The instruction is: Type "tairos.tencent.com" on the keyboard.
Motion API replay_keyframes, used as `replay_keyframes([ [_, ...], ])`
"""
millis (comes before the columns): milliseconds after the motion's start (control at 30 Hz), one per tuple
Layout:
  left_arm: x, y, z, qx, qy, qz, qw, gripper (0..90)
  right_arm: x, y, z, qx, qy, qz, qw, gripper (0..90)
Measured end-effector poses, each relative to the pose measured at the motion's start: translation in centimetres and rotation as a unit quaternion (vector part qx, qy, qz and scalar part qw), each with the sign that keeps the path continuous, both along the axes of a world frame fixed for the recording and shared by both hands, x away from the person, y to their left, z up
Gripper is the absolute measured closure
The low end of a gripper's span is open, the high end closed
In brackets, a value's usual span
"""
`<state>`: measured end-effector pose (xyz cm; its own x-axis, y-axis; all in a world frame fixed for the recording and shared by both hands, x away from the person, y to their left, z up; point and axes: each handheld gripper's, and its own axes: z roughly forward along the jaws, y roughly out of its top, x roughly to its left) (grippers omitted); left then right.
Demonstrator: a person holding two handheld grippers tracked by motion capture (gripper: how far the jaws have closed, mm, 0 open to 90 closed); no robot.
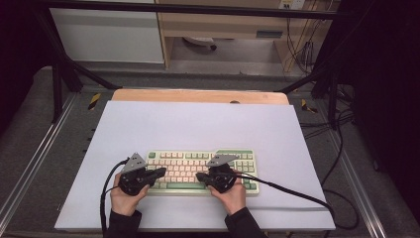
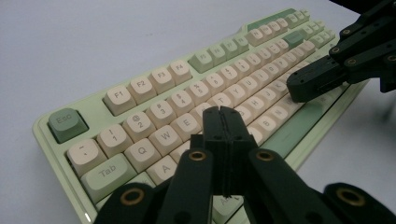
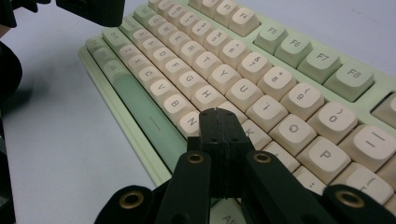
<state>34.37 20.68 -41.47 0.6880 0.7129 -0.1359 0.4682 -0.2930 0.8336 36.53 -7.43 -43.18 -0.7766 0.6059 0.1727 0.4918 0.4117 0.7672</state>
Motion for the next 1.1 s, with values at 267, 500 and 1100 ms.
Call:
replay_keyframes([
  [267,0.0,0.0,0.0,-0.001,0.000,0.000,1.0000,90.0,0.0,0.1,-0.2,-0.002,0.003,0.001,1.0000,90.0],
  [500,0.0,0.0,0.0,-0.002,-0.001,0.000,1.0000,90.0,-0.1,0.1,-0.3,-0.006,-0.002,0.002,1.0000,90.0],
  [1100,-0.2,2.9,0.9,0.005,-0.007,0.016,0.9998,58.6,-0.3,-8.2,2.3,0.019,-0.018,-0.056,0.9981,68.7],
])
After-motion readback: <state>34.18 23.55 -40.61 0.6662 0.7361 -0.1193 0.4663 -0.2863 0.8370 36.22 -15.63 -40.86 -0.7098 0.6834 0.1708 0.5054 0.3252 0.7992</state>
